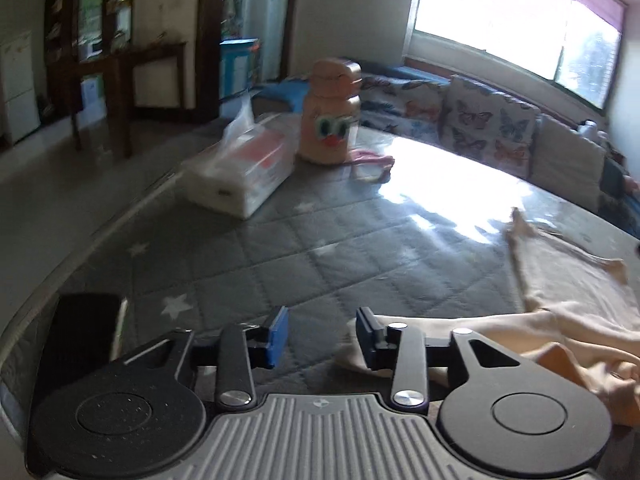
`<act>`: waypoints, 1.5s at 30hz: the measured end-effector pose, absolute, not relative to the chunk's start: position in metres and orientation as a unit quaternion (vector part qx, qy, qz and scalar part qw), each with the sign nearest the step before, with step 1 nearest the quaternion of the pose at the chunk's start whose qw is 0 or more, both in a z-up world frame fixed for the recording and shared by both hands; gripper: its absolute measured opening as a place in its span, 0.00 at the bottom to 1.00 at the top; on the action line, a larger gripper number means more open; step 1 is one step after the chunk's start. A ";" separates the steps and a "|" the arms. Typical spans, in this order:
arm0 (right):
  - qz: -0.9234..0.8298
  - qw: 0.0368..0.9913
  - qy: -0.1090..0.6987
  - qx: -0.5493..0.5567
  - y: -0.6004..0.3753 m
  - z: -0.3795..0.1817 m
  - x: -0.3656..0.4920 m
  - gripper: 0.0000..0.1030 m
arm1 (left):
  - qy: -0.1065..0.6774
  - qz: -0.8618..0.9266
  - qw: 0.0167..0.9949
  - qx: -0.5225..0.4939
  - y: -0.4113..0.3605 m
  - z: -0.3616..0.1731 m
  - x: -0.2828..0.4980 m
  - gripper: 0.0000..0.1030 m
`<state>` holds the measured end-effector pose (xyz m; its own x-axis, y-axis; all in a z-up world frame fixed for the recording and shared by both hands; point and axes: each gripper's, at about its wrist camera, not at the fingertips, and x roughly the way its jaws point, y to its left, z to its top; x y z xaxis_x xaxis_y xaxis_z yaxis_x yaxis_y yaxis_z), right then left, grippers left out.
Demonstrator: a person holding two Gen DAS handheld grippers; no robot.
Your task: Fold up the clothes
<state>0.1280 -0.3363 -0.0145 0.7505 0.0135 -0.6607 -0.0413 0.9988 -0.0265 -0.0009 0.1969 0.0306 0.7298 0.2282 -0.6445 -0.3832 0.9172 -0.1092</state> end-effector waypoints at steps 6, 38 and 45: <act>0.028 0.935 0.345 -0.079 -0.311 -0.018 0.141 0.67 | 0.319 0.073 0.942 -0.078 0.142 0.041 0.015 0.49; 0.263 0.899 0.345 -0.056 -0.238 0.012 0.094 0.52 | 0.362 -0.171 0.915 0.045 -0.019 -0.002 0.070 0.48; 0.333 0.868 0.355 -0.096 -0.179 0.001 0.090 0.47 | 0.354 -0.176 0.917 0.052 -0.022 -0.006 0.070 0.33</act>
<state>0.0903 -0.1794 0.0013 0.5258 0.5111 -0.6800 -0.6467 0.7595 0.0708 0.0700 -0.0218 -0.0055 0.6871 -0.2854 -0.6682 0.3589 0.9329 -0.0295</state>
